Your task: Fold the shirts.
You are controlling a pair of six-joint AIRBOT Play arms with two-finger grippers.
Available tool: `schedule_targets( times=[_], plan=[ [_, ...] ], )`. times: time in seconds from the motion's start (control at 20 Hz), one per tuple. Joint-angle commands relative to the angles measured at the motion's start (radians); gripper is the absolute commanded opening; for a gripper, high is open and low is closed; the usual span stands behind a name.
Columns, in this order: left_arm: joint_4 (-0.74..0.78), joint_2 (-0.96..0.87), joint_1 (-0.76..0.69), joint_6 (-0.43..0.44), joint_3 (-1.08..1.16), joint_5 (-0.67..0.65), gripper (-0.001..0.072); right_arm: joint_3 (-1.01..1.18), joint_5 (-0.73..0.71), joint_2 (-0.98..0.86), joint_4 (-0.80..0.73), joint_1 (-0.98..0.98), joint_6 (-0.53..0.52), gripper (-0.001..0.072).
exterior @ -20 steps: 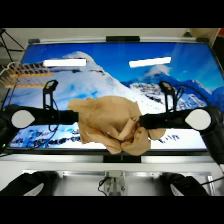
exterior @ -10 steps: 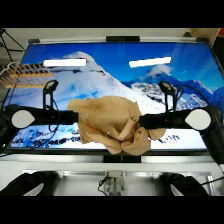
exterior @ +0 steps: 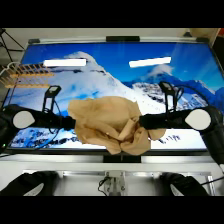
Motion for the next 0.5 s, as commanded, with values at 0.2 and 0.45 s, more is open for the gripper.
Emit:
schedule_targets(
  times=[0.2,0.45],
  plan=[
    [0.043,0.002,0.066,0.004,0.117,-0.180,0.0569,0.000,0.001,-0.001,0.000,0.001,0.006,0.0060],
    [0.023,-0.003,-0.037,0.032,0.028,-0.188,0.0569,0.000,0.001,-0.001,0.002,0.001,0.006,0.0060]
  ],
)
